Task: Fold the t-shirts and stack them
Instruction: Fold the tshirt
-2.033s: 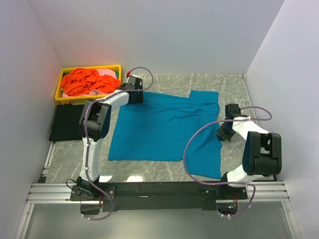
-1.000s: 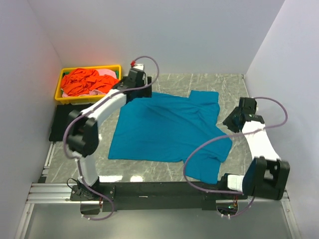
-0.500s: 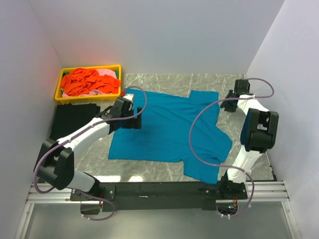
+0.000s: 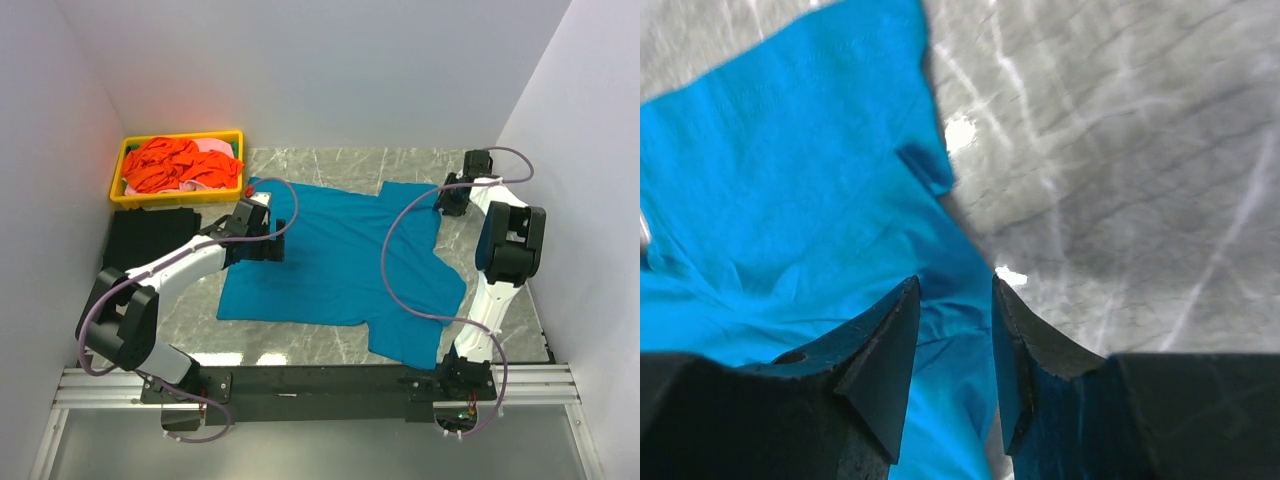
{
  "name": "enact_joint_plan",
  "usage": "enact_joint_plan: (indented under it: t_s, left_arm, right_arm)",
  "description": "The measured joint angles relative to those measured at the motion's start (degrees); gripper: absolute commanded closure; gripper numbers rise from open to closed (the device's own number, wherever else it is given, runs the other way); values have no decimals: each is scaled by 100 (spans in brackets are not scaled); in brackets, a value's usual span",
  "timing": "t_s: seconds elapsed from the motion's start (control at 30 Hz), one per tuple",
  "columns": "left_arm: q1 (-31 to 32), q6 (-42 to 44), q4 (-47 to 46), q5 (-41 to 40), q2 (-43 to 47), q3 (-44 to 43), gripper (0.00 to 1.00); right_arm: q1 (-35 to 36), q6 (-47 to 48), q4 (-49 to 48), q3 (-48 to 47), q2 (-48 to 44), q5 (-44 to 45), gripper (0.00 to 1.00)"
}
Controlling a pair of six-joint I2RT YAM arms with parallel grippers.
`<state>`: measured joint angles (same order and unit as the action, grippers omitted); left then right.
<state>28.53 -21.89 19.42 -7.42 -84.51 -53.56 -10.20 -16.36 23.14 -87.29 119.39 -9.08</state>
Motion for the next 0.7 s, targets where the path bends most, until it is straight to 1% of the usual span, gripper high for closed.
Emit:
enact_joint_plan:
  t_s: [0.1, 0.2, 0.27, 0.3, 0.33, 0.37, 0.53, 0.7]
  left_arm:
    - [0, 20, -2, -42, -48, 0, 3]
    - [0, 22, -2, -66, -63, 0, 3]
    - [0, 22, 0, -103, -66, 0, 3]
    - [0, 22, 0, -111, -70, 0, 3]
    - [0, 22, 0, -136, -74, 0, 3]
    - [0, 22, 2, -151, -83, 0, 3]
    - [0, 24, 9, -227, -98, 0, 3]
    - [0, 46, 17, -326, -205, 0, 3]
  right_arm:
    - [50, 68, 111, -96, 94, -46, 58]
    - [101, 107, 184, -321, 293, -46, 61]
    - [136, 127, 262, -450, 431, -42, 69]
    - [140, 131, 334, -549, 485, -39, 77]
    - [144, 157, 367, -649, 544, -39, 91]
    - [144, 173, 400, -739, 586, -42, 95]
    - [144, 192, 566, -1209, 848, -35, 99]
    - [144, 256, 719, -1838, 1062, 28, 100]
